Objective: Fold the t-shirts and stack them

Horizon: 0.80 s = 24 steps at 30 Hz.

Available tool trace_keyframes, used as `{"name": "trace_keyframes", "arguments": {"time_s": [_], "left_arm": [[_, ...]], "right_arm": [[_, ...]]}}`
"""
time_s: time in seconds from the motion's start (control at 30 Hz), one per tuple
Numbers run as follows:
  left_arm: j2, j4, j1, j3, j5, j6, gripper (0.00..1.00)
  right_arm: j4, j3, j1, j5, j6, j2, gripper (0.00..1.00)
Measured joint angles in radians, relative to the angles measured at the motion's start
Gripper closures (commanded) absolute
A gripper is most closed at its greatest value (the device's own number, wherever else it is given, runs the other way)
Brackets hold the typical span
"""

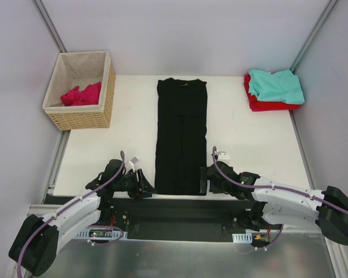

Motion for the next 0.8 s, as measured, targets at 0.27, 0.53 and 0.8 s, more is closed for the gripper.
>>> {"name": "trace_keyframes", "arguments": {"time_s": [0.27,0.53,0.8], "left_arm": [[0.089,0.085,-0.006,-0.011,-0.038,-0.004,0.64],[0.277,0.291,-0.023,-0.007,-0.045,-0.008,0.63],[0.449,0.462,-0.12,0.014,-0.068,-0.04,0.86]], "right_arm": [[0.0,0.0,0.001,0.004,0.009,0.0,0.02],[0.0,-0.001,0.001,0.004,0.012,-0.002,0.02],[0.001,-0.011,0.001,0.008,0.024,-0.02,0.03]]}}
